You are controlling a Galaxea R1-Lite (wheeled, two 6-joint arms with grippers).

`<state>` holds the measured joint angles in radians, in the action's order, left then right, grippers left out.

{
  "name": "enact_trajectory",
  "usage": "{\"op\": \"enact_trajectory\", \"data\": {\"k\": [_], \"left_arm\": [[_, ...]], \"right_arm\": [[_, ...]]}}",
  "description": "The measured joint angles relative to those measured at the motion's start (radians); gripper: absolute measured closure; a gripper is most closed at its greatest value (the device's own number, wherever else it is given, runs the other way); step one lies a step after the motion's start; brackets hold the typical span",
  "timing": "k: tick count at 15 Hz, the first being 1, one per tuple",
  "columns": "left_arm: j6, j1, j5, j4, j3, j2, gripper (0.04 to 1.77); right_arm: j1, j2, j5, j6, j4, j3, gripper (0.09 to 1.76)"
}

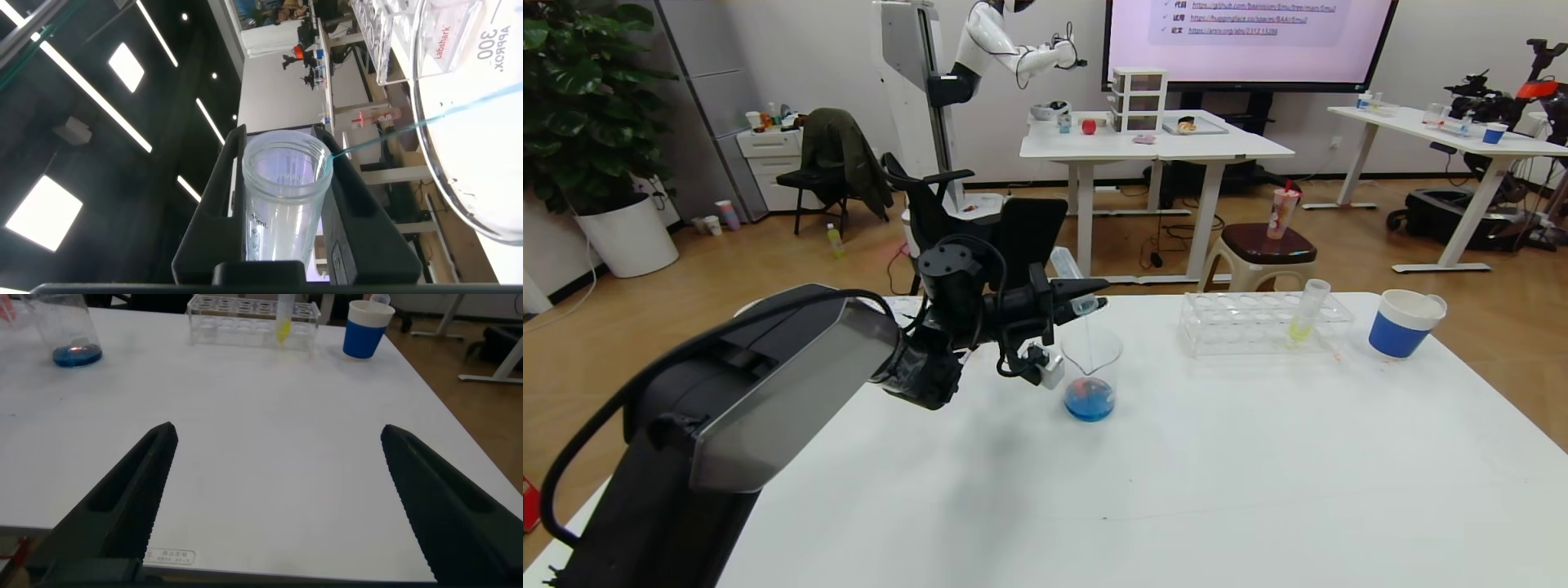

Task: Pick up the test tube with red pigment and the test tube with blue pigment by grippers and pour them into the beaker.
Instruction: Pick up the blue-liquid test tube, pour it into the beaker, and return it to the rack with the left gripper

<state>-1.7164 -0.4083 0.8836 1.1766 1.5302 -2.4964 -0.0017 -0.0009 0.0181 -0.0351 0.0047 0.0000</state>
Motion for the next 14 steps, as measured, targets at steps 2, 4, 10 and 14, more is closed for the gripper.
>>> {"op": "enact_trajectory", "data": {"k": [2,4,10,14], "left_arm": [[0.012,0.001,0.0,0.0,0.0,0.0,1.28],[0.061,0.003,-0.001,0.001,0.006,0.004,1.28],[0.657,-0.023,-0.28,0.228,0.037,0.034,1.28],[0.937,-0.066,-0.764,0.235,0.024,0.075,1.28]], "right_arm": [[0.0,0.0,0.0,0.0,0.0,0.0,0.11],[0.0,0.0,0.0,0.0,0.0,0.0,0.11],[0.0,0.0,0.0,0.0,0.0,0.0,0.11],[0.0,0.0,0.0,0.0,0.0,0.0,0.11]]}}
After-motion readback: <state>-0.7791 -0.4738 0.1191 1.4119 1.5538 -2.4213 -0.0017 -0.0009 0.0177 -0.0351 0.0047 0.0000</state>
